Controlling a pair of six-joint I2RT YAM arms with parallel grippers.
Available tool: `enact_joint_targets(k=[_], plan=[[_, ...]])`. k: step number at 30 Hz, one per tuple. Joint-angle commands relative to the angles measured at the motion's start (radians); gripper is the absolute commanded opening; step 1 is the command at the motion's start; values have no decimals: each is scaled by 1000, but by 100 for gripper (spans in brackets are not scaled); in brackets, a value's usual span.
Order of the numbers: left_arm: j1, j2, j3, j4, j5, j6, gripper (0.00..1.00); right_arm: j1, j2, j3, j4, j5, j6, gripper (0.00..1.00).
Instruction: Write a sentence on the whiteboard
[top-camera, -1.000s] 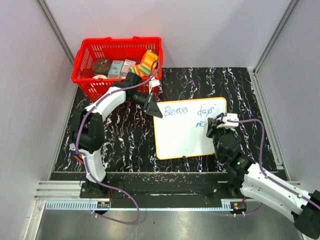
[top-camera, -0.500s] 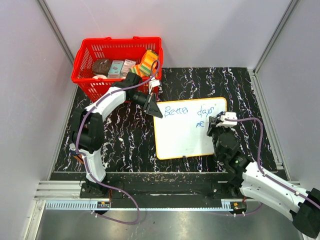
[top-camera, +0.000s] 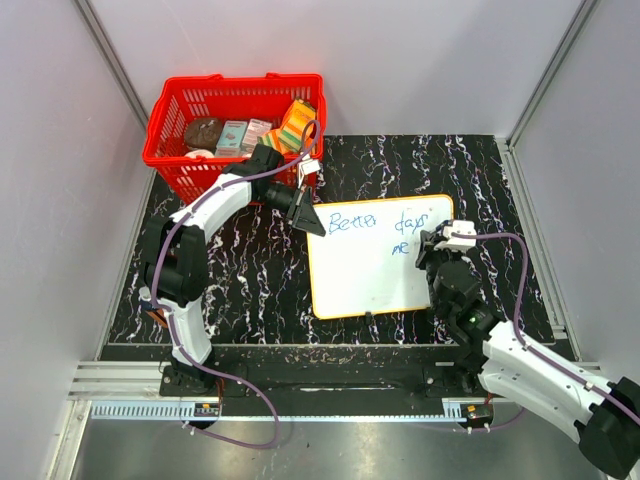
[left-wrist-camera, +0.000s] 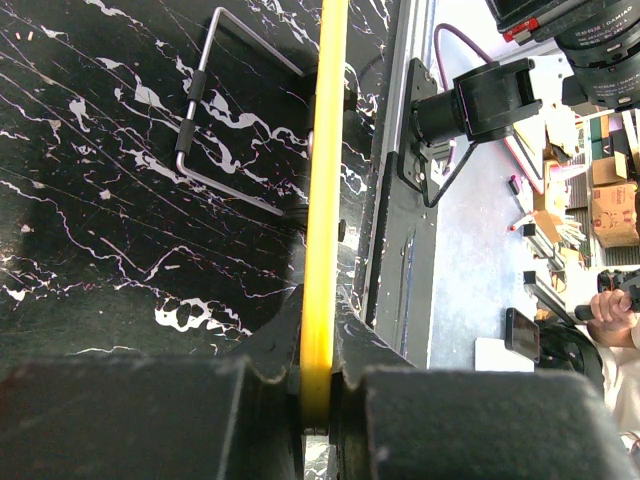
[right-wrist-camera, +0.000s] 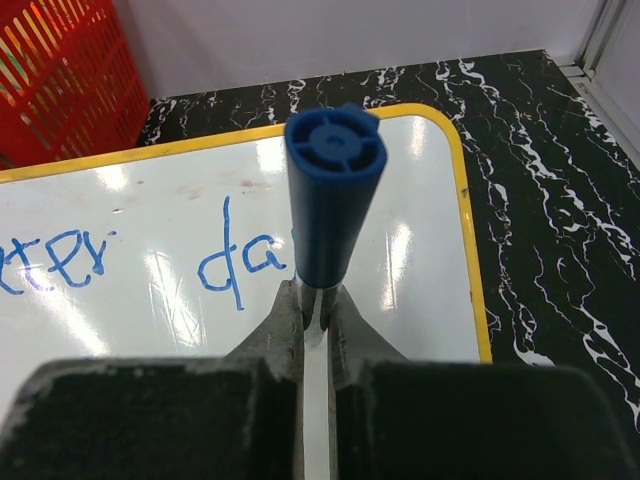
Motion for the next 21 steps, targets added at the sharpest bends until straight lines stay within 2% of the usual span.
enact_joint_targets(k=[1, 13, 21], plan=[[-7, -30, 20, 43, -193, 92, 0, -11, 14, 41, 42, -34, 24, 0], [-7, -35, 22, 43, -195, 90, 0, -17, 40, 45, 57, -75, 39, 0], [-7, -32, 23, 43, -195, 89, 0, -17, 34, 36, -7, -81, 76, 0]])
